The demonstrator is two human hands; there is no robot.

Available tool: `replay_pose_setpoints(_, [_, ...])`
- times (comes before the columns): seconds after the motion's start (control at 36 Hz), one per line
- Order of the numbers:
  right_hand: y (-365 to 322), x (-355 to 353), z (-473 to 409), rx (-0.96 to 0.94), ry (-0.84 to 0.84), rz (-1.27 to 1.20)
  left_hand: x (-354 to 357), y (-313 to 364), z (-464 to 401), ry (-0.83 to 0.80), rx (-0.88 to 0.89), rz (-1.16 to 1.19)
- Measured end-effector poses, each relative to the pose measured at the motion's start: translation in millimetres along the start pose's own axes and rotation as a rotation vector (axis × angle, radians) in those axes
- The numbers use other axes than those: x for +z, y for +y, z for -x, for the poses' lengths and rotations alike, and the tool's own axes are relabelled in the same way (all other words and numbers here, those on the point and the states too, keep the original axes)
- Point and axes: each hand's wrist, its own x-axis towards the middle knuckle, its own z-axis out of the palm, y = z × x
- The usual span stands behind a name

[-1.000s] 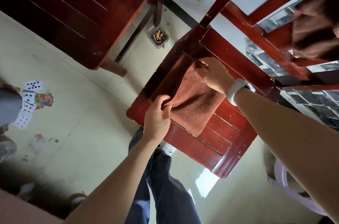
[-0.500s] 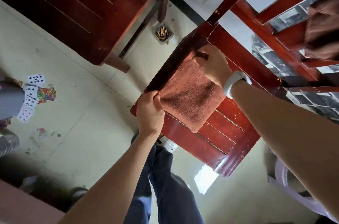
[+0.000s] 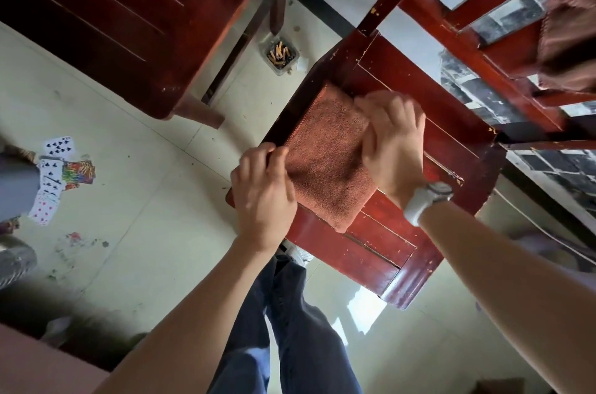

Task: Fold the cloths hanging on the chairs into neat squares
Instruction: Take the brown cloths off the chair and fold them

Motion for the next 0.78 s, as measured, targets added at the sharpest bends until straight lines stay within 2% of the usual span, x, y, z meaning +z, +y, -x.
replay_pose_setpoints(0.11, [12.5,13.7,31.1,-0.229,-0.157,0.239,11.1,15.8,1.7,-0.149,0.234,-0.144])
replay_pose_setpoints(0.22, [15.3,36.3,33.0,-0.189,-0.348,0.321,33.0,16.8,-1.5,-0.27,0.232,-0.17])
replay_pose_setpoints(0.31, [20.5,47.2,31.8,-0.183,-0.409,0.358,45.3,3.9,0.6,-0.286,0.242,-0.203])
replay_pose_setpoints(0.42, [27.0,54.7,34.5,-0.213,-0.4,0.385,50.3,-5.8,0.8,-0.287,0.292,-0.258])
replay_pose_setpoints(0.64, [24.8,46.4,33.1,-0.184,-0.415,0.297,46.2,-1.6,-3.4,-0.336,0.245,-0.29])
replay_pose_setpoints(0.78, [16.6,20.7,63.0,0.092,-0.206,0.063,28.6,3.5,-15.7,-0.301,0.314,-0.277])
